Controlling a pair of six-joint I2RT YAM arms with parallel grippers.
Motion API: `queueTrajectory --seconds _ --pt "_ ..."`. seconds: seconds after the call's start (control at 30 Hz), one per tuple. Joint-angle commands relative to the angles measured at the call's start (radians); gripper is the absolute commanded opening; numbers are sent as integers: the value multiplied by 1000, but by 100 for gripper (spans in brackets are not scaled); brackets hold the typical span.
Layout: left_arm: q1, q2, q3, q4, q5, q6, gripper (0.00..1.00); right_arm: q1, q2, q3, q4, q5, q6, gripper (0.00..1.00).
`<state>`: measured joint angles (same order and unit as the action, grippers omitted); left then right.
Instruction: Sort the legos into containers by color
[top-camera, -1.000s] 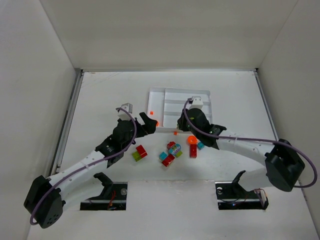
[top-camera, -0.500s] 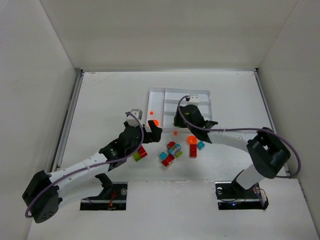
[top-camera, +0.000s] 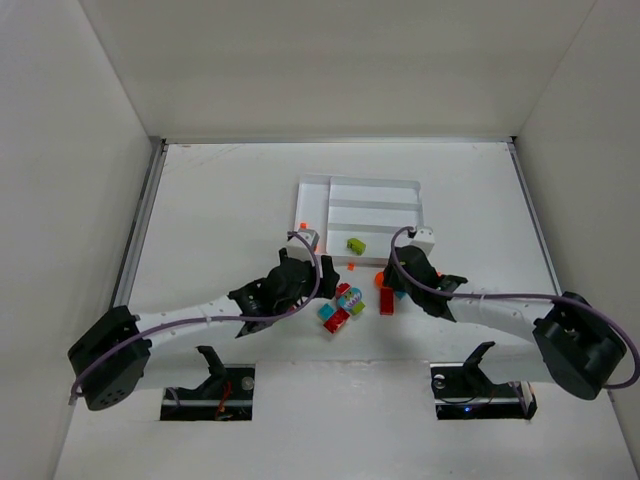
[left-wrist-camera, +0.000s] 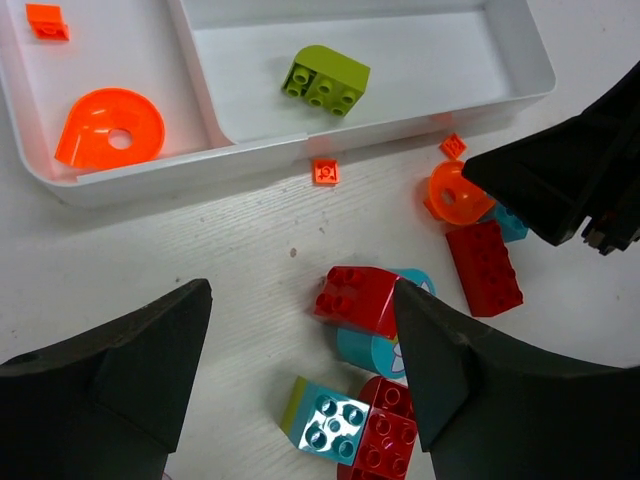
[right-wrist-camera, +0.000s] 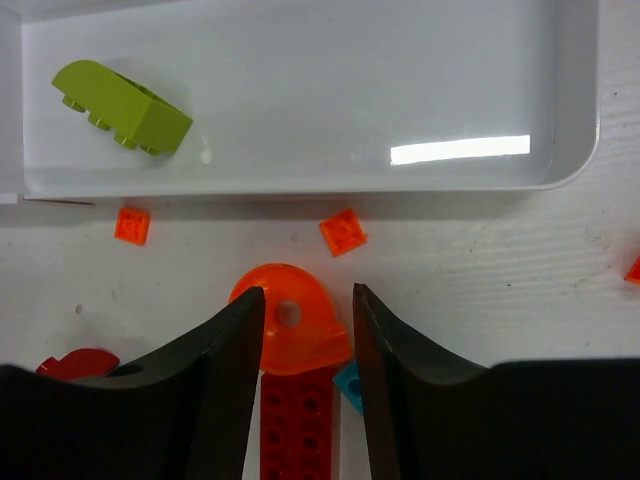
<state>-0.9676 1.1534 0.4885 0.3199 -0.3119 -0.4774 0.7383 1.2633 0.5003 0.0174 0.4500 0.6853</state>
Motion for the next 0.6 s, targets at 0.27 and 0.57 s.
queueTrajectory --seconds 0.27,0.57 --pt "5 -69 36 45 10 8 66 11 28 20 -17 -13 63 38" --pt "59 -96 33 47 23 -7 58 -18 50 -5 32 -91 88 20"
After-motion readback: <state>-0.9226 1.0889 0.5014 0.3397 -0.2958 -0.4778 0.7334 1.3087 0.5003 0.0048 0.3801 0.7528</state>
